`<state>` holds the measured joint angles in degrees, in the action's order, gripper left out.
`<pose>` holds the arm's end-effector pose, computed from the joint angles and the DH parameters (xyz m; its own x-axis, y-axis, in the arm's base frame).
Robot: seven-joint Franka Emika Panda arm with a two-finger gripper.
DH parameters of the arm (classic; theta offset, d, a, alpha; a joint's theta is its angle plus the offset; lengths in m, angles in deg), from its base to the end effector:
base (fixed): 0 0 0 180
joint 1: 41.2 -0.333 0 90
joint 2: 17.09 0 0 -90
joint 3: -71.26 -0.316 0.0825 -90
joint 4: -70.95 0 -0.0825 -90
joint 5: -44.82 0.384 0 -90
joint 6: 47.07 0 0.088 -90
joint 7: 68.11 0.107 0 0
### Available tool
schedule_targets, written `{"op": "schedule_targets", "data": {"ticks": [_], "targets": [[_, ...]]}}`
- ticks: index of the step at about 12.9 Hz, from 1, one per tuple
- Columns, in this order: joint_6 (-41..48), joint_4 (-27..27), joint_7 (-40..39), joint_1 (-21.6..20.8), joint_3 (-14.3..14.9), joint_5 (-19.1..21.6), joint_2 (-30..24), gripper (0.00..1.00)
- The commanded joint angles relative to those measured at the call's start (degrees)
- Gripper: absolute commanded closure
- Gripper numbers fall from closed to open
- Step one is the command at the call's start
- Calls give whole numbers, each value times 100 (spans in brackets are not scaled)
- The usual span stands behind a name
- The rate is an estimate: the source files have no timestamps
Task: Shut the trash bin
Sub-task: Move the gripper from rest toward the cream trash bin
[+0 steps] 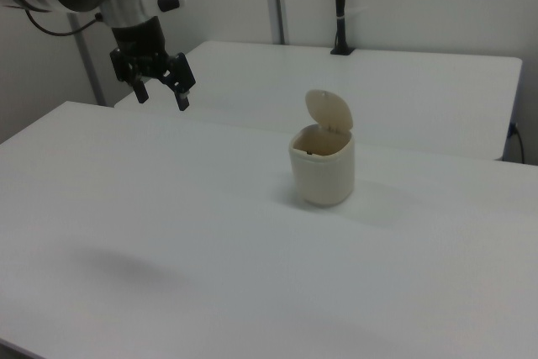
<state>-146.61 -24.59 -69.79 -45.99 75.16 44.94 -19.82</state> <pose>0.5548 0.0079 0.6201 0.9921 0.0441 0.1172 0.0446 -0.9990 -0.0019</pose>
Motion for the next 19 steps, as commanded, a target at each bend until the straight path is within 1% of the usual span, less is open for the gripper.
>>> {"op": "schedule_targets", "data": {"ticks": [1, 6, 8, 9, 13, 14, 15, 17, 18, 19], "targets": [[145, -87, -69, -84, 32, -3, -79, 0], [84, -79, -218, -5, 32, -3, -61, 0], [66, -79, -629, 48, 32, 6, 0, 0], [40, -70, -710, 57, 32, -12, 35, 0], [-618, -26, -746, 162, 40, -21, 298, 0], [-793, 35, -729, 223, 41, -21, 351, 4], [-978, 97, -685, 267, 41, -12, 439, 9], [-1408, 229, -484, 285, 84, -12, 685, 28], [-1654, 273, -317, 285, 93, -12, 782, 39], [-2083, 273, 85, 294, 102, -12, 913, 53]]}}
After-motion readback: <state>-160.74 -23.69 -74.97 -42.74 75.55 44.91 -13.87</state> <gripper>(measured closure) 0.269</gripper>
